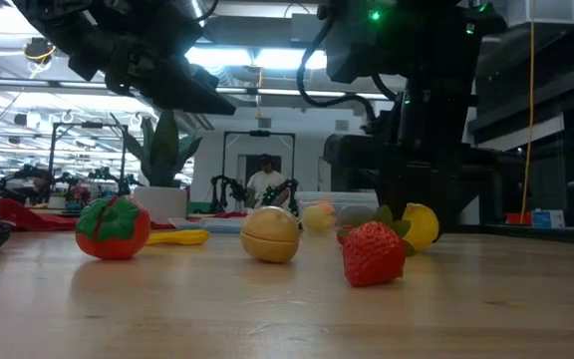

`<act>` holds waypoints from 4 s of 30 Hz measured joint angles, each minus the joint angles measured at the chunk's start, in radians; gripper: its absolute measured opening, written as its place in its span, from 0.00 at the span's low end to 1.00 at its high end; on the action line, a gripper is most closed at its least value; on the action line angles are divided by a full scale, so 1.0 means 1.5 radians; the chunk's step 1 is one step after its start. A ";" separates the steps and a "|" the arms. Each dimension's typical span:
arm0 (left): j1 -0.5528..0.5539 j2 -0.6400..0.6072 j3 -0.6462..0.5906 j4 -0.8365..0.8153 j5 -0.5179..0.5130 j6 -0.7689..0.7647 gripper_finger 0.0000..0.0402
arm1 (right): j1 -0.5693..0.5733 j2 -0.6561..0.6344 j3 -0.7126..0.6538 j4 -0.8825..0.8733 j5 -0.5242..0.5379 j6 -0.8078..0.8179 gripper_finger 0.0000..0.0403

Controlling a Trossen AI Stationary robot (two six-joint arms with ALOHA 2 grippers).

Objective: Pick and placing Produce into tupperware
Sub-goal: Put the pineapple into the transparent bin

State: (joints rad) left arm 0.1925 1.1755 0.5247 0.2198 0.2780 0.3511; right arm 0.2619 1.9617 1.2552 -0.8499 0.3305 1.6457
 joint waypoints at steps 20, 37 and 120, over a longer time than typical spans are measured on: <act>0.000 0.000 0.000 0.003 0.000 -0.006 0.21 | -0.007 -0.213 -0.001 -0.044 0.084 -0.240 0.52; 0.000 0.000 0.000 0.006 0.000 -0.023 0.21 | -0.006 -0.469 -0.410 0.385 0.148 -0.412 0.52; -0.003 0.002 0.000 0.013 -0.059 -0.104 0.21 | -0.397 -0.518 -0.609 0.922 -0.133 -0.943 0.50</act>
State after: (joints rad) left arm 0.1875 1.1790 0.5247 0.2398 0.1902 0.1955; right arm -0.3340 1.1841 0.3422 0.5329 0.1303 0.2307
